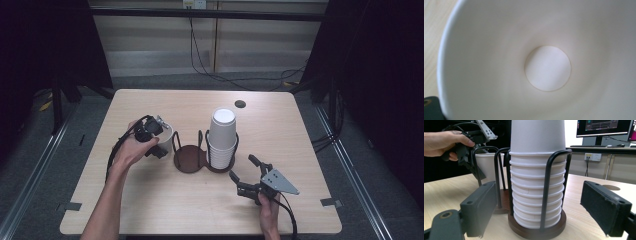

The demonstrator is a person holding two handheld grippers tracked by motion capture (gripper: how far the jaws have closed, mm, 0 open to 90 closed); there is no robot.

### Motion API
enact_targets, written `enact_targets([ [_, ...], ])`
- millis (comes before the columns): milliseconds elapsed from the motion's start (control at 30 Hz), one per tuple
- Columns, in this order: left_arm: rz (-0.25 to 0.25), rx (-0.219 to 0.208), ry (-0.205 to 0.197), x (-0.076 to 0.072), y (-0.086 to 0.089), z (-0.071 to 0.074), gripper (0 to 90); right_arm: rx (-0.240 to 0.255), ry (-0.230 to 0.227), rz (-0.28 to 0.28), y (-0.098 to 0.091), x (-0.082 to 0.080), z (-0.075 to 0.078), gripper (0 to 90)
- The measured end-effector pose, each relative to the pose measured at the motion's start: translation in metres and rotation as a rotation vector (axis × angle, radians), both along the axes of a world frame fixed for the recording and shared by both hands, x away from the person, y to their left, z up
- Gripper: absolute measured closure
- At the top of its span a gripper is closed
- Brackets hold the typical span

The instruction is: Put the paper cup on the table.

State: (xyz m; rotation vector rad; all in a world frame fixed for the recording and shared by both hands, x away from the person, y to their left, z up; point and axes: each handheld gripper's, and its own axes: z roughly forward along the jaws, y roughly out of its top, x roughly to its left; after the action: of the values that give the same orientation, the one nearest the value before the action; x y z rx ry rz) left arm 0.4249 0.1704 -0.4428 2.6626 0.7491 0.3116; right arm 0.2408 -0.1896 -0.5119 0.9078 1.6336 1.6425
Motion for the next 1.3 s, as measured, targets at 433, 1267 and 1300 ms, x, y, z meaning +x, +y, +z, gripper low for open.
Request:
enact_targets([
  [433,0.068,-0.182,0.038,-0.016,0.031,-0.013,16.1,0.0,-0.001,0.0,0.0,0.0,0.0,13.6],
  [1267,0.165,-0.682,-0.2,-0.084,0.068,-0.015,18.4,0.0,0.0,-0.001,0.0,0.0,0.0,13.5],
  [1300,0.159,-0.702,-0.206,-0.086,0.069,-0.015,18.2,-0.001,-0.001,-0.001,0.0,0.0,0.0,13.6],
])
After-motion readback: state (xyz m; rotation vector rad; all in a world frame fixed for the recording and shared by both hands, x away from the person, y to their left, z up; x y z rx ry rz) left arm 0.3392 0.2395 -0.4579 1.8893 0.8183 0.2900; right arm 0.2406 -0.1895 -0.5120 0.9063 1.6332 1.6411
